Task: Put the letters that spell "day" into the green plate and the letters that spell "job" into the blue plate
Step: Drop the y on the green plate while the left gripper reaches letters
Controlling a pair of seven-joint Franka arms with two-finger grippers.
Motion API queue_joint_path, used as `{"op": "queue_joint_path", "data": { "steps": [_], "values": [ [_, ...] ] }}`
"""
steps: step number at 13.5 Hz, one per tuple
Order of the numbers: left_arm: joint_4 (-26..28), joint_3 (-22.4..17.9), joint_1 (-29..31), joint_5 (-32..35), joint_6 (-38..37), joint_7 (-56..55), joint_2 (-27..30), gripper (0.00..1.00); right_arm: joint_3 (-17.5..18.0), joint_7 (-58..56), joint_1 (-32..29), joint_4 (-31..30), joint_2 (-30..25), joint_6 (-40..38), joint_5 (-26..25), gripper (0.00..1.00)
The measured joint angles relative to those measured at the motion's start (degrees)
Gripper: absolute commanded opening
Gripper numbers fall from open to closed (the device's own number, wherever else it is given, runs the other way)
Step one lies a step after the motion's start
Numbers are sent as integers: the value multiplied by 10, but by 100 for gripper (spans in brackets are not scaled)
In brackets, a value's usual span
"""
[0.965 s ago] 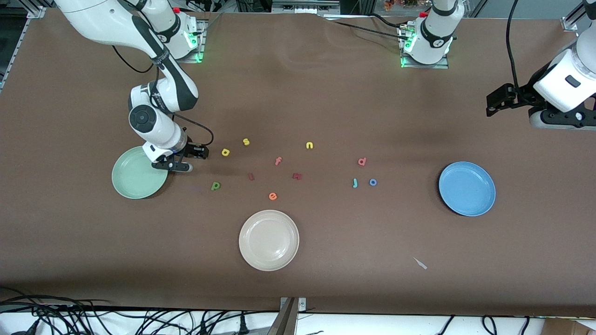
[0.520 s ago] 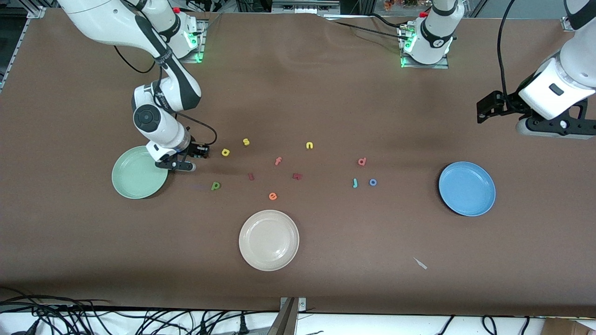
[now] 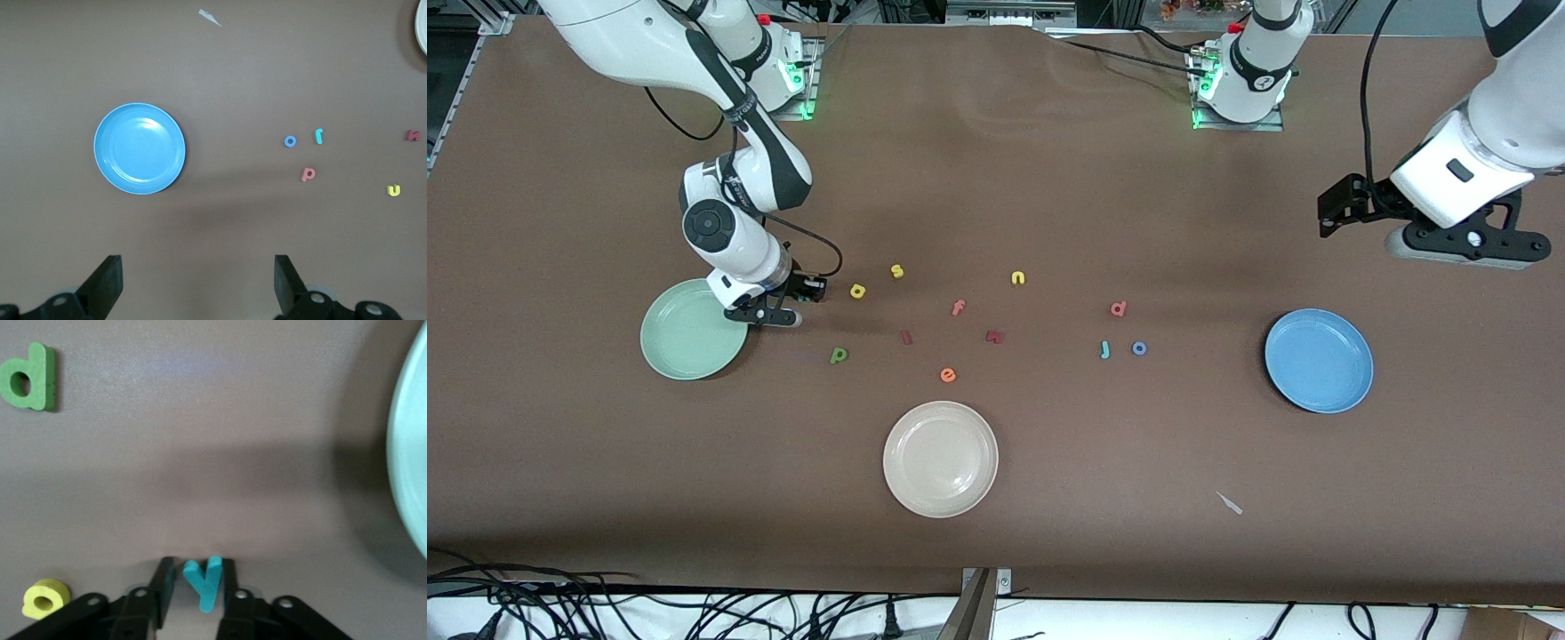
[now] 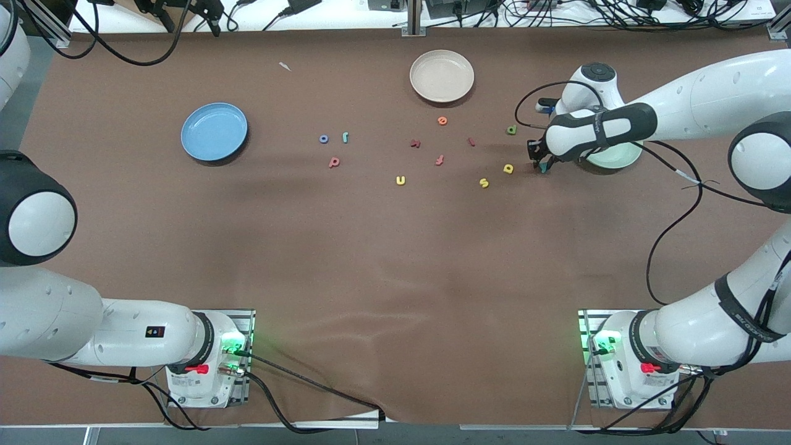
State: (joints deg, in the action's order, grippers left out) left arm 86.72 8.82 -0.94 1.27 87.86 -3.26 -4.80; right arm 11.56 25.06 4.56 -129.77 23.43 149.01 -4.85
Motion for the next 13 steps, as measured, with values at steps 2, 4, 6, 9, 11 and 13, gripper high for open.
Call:
{"op": "queue_joint_path", "data": {
  "steps": [2, 4, 6, 9, 11, 13],
  "values": [
    [-4, 1, 0, 0, 1, 1, 0, 100, 0, 0, 0, 0, -1, 0, 0, 15],
    [-11, 7, 0, 0, 1, 1, 0, 100, 0, 0, 0, 0, 0, 0, 0, 12],
    [-13, 16, 0, 0, 0, 1, 0, 100, 0, 1, 0, 2, 0, 0, 0, 9],
    [-12, 21, -1, -4, 2, 0, -8, 100, 0, 1, 0, 26, 0, -43, 0, 9],
    [0, 23, -7, -17, 47, 0, -23, 100, 0, 1, 0, 75, -1, -120, 0, 9],
    [37, 26, -24, -18, 114, -21, -34, 100, -6, -11, -1, 117, -2, -170, -1, 9]
  ]
}}
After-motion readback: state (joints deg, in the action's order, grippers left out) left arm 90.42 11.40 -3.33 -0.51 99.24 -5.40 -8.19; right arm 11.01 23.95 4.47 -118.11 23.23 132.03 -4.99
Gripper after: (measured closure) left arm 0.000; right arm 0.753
